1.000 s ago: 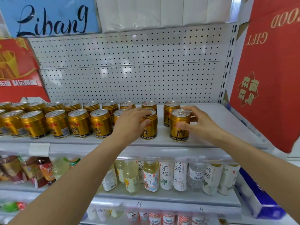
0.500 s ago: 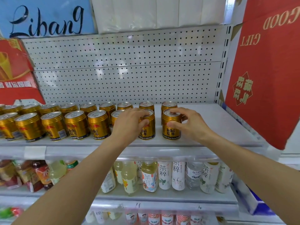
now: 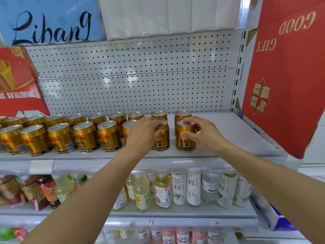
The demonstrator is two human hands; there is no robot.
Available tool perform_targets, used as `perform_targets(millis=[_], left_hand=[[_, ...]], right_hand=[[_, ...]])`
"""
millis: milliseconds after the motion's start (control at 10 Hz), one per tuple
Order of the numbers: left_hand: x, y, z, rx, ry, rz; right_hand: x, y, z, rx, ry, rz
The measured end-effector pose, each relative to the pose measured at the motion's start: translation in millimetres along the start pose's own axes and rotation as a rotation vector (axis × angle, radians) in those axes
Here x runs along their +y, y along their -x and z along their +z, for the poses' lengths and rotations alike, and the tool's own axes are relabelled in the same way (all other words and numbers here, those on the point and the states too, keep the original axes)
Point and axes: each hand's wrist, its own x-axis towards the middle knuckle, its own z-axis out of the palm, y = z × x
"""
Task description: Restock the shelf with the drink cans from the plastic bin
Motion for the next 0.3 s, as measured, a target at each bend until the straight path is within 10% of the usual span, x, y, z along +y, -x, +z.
perform_targets(millis=[300], left_hand=[[5.1,5.7,-7.2,-0.105,-0.094,0.042]], right_hand=[[-14.0,9.0,3.6,-0.063,0.186,0.039]])
